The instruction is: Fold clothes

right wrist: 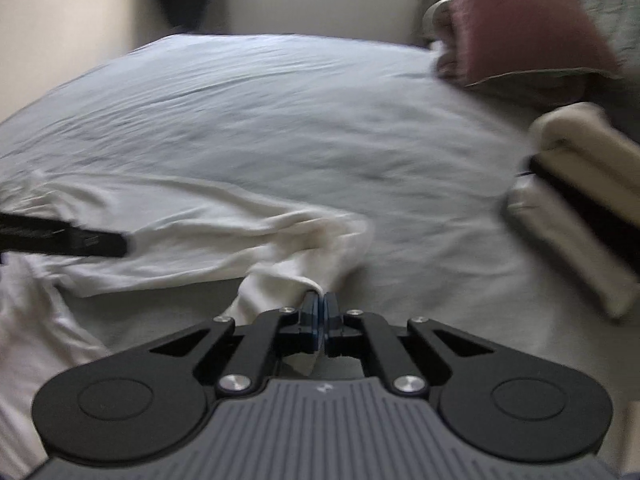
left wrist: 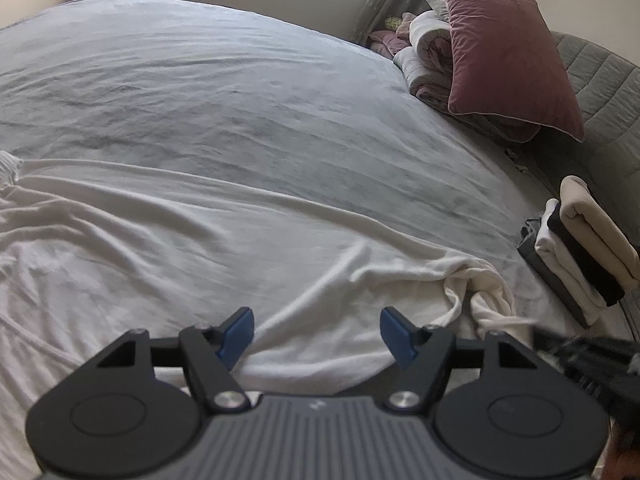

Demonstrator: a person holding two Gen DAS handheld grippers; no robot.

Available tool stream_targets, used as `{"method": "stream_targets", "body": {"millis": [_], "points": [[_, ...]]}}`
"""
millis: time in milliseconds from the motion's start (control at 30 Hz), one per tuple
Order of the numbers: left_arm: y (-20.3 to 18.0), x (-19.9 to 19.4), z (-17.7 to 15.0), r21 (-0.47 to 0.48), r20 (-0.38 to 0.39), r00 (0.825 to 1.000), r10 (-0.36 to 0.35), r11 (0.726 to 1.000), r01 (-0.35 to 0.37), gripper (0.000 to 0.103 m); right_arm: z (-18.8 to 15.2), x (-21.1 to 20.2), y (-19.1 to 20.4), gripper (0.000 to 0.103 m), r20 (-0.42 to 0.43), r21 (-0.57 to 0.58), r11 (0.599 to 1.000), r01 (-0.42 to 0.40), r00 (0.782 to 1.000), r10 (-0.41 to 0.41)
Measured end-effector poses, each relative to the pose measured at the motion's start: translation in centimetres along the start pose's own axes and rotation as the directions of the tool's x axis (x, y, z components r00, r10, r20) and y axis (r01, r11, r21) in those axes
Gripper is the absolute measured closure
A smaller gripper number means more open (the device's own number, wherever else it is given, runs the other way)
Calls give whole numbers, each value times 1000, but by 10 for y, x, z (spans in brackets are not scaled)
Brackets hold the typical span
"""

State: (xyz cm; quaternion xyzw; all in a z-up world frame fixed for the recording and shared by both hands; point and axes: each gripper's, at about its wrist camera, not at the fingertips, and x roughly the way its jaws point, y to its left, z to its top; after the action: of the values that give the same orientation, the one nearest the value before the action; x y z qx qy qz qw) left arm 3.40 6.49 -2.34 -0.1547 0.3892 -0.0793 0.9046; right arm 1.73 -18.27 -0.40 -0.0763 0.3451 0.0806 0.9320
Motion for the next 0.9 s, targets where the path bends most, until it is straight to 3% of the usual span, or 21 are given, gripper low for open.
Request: {"method": "stream_targets", "body": {"millis": [100,200,333,400,567,733,767,800,900], "points": [[-4,1,-1,13,3,1000,-10,1000,10,34,-1,-7,-18,102,50,-41,989,141,989,-138],[-10,3,-3,24,5,999,-33,999,33,35,-4,-15,-35,102,108,-73,961,266,960,-258],[-17,6,-5,39,4,997,-76,996,76,36,-9,-25,-51,102,176,-83,935,345,929,-327],[-20,8,-6,35,-4,995,-104,994,104,37,-11,-31,-57,102,185,-70,947,312,937,-295],[-29,10,-6,52,-2,988,-154,987,153,37,-22,-36,-62,102,111,-35,994,101,989,-97],[-46,12,-7,115,5,988,-154,982,153,37,-29,-17,-88,72,-4,116,993,-3,1000,4],[-51,13,-8,134,4,990,-144,981,142,37,-29,-15,-93,58,-6,143,990,-5,1000,6],[-57,16,-8,156,1,991,-133,979,131,37,-30,-14,-100,54,-2,171,985,-4,1000,4],[-79,24,-6,227,4,994,-110,968,106,40,-32,-6,-117,54,-7,245,969,-17,1000,19]]}}
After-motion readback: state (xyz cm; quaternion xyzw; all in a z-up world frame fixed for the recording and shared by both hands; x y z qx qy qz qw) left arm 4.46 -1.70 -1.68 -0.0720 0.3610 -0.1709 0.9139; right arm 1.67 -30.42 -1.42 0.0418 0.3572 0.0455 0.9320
